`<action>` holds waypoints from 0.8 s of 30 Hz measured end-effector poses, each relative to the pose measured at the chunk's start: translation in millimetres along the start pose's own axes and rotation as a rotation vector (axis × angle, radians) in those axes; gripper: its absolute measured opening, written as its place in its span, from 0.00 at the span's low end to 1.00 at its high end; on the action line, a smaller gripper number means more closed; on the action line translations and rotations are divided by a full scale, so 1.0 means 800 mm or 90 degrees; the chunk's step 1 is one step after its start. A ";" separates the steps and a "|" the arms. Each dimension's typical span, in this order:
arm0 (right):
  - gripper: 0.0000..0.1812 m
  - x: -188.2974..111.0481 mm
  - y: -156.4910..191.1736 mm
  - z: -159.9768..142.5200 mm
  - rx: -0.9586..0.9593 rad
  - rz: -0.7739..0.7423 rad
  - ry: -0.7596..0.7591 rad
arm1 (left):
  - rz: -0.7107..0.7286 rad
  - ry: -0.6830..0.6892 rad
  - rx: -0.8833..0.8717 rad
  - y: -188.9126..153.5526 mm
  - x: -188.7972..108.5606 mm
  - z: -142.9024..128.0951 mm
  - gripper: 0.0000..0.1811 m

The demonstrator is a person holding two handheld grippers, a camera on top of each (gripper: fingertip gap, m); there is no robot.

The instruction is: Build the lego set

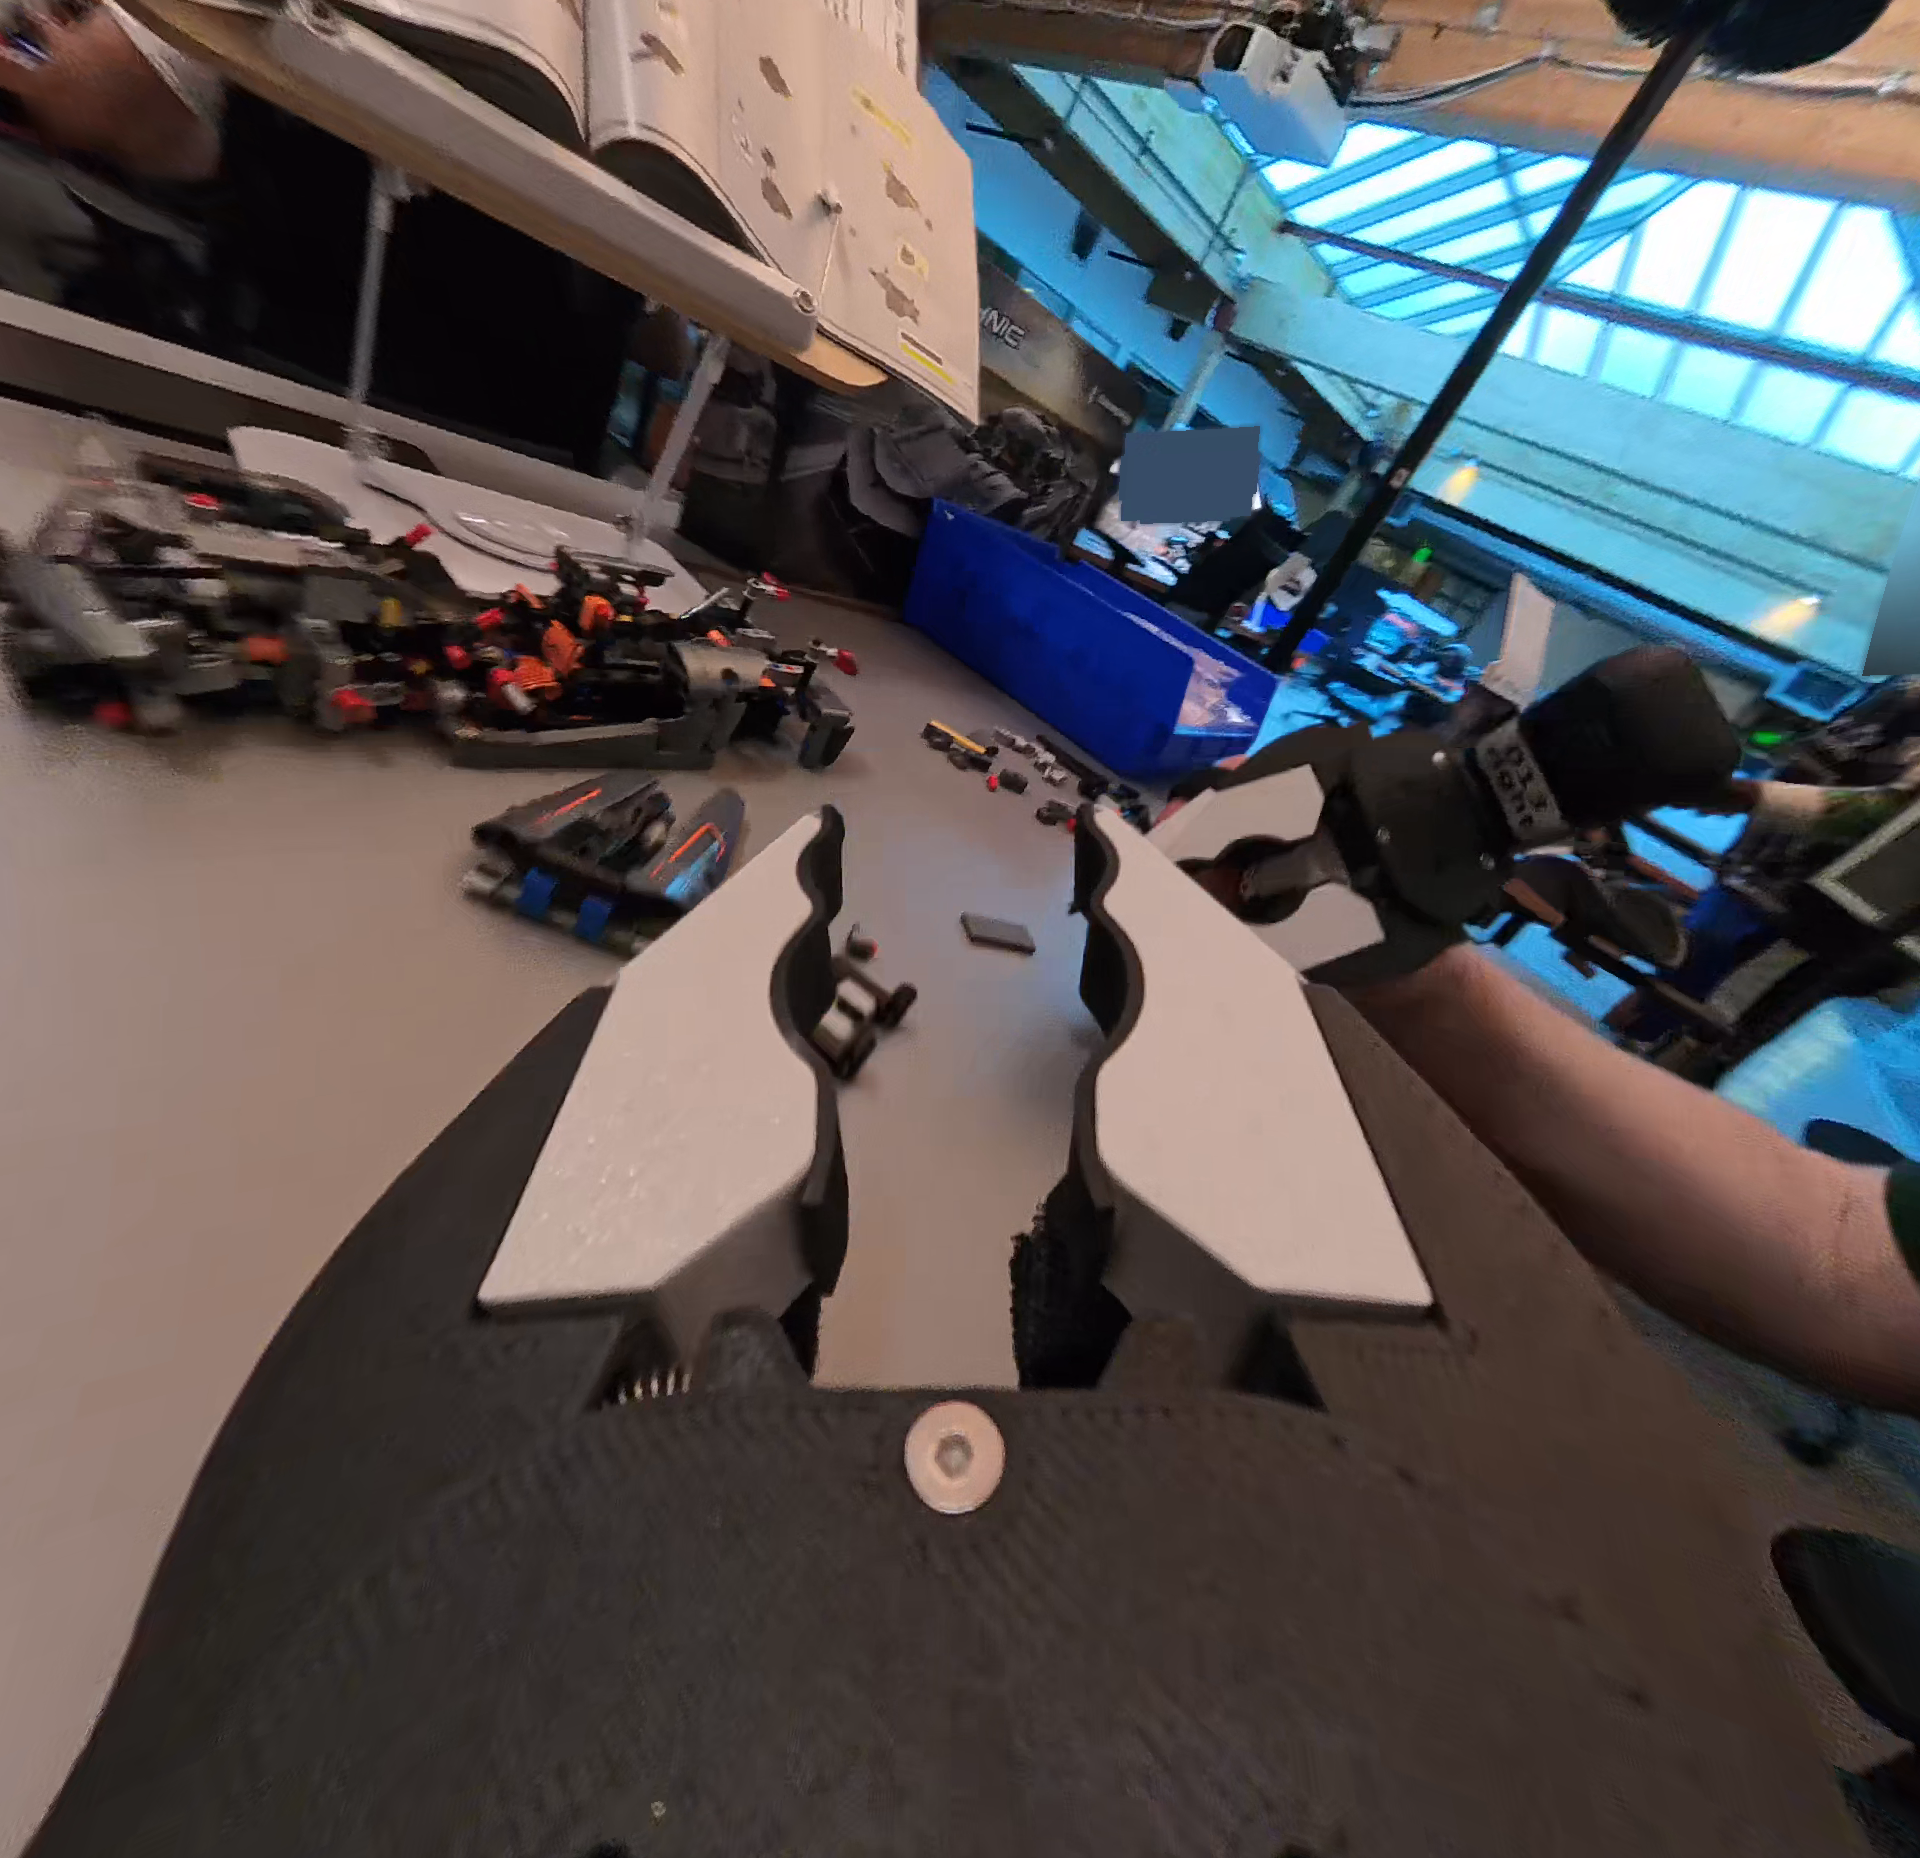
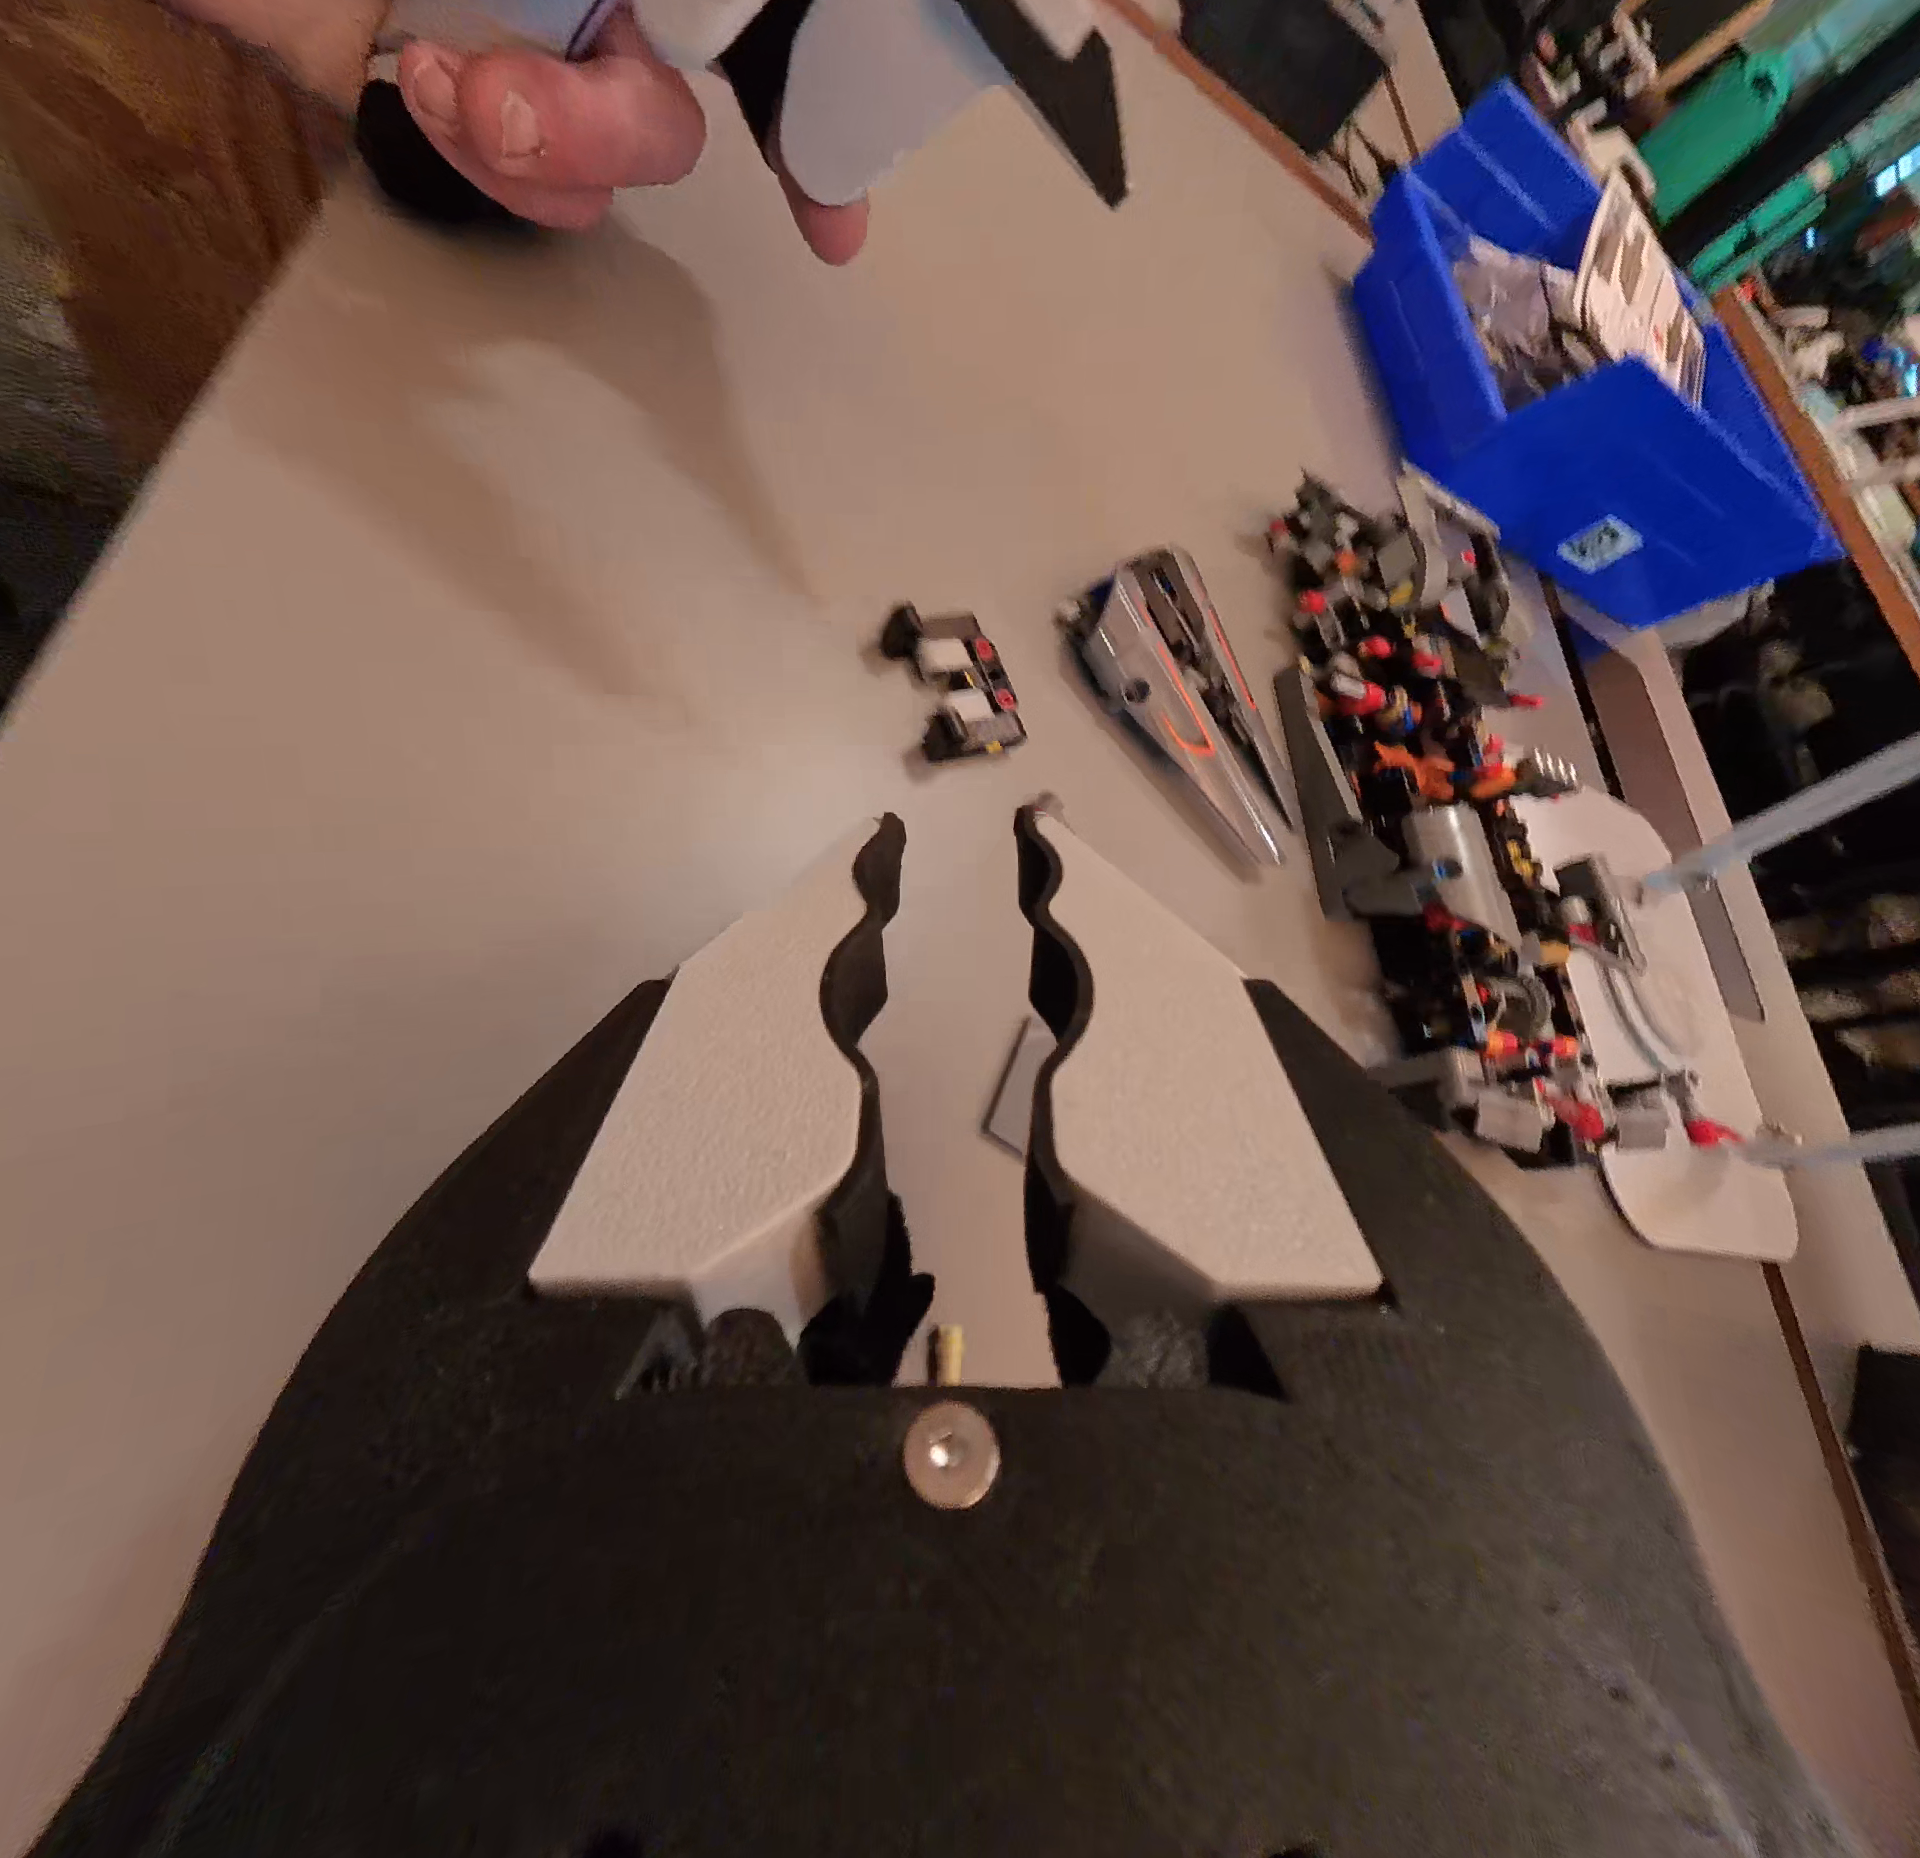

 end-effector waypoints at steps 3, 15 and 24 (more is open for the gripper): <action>0.09 -0.013 0.031 0.033 -0.038 0.087 -0.095 | 0.068 0.004 0.055 -0.029 -0.073 -0.016 0.22; 0.00 0.182 0.287 0.122 -0.048 0.288 -0.137 | 0.413 0.154 0.141 -0.046 -0.322 -0.143 0.18; 0.14 0.486 0.345 -0.117 0.255 0.298 0.159 | 0.445 0.219 0.083 0.008 -0.376 -0.215 0.15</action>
Point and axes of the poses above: each gripper's, where its closed fingertips meet, x out along the fingers, z out of its top, y = z × x across the jaws, the point moved 8 cm from there along -x, back along the fingers
